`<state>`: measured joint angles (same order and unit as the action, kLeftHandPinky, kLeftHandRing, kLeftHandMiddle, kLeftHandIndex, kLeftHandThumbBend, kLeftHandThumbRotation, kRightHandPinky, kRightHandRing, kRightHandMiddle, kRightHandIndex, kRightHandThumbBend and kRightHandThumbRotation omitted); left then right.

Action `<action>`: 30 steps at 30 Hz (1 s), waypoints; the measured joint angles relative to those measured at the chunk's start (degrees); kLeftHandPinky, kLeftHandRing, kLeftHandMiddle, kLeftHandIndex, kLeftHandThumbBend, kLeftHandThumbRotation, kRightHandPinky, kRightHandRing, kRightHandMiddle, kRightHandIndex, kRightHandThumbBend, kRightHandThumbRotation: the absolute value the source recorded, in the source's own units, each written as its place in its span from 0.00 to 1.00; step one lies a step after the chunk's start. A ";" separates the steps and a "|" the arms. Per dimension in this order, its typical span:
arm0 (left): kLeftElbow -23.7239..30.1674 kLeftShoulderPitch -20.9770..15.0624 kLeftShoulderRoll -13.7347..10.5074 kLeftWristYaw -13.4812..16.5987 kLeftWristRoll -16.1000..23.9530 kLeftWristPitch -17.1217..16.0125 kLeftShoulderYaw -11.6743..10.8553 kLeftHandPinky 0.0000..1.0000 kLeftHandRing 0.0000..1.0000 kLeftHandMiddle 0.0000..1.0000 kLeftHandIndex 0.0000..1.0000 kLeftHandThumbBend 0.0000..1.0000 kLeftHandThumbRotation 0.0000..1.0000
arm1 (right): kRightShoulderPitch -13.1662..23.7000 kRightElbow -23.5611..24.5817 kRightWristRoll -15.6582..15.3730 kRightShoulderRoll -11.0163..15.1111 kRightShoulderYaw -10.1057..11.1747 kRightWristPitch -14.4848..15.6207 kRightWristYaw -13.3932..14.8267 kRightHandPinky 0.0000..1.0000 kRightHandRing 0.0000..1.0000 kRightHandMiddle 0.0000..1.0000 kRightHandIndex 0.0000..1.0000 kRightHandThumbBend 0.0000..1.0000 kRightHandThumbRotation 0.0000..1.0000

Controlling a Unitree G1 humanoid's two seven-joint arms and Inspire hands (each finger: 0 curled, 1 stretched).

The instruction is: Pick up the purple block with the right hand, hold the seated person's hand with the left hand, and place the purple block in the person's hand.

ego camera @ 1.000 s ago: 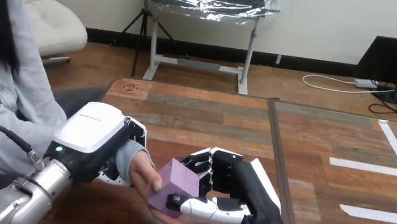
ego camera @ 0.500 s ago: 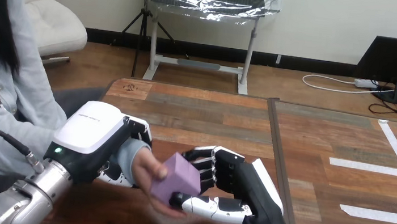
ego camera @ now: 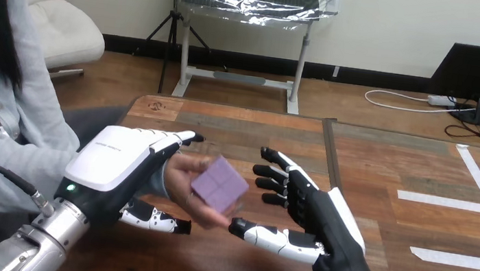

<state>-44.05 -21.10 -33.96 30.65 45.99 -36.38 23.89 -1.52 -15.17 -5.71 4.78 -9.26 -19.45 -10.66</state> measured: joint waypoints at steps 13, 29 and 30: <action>4.54 4.71 0.30 1.12 -0.75 -0.51 -0.90 0.88 0.91 0.92 0.95 1.00 0.47 | 2.82 -0.08 4.23 2.20 3.80 -0.01 -1.36 0.83 0.85 0.85 0.92 0.83 0.24; 6.03 11.20 0.50 5.98 -1.46 -2.97 -2.90 0.98 0.99 0.99 1.00 1.00 0.56 | 5.20 -0.74 9.31 3.48 8.84 -4.47 -3.38 0.87 0.89 0.86 0.93 0.95 0.35; 6.03 11.47 0.51 6.58 -1.51 -3.41 -3.10 0.98 0.99 0.99 1.00 1.00 0.56 | 5.27 -0.89 9.57 3.54 9.05 -5.01 -3.59 0.87 0.89 0.86 0.93 0.96 0.36</action>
<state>-38.03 -9.63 -33.46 37.23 44.49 -39.78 20.79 3.75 -16.06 3.86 8.33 -0.21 -24.46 -14.25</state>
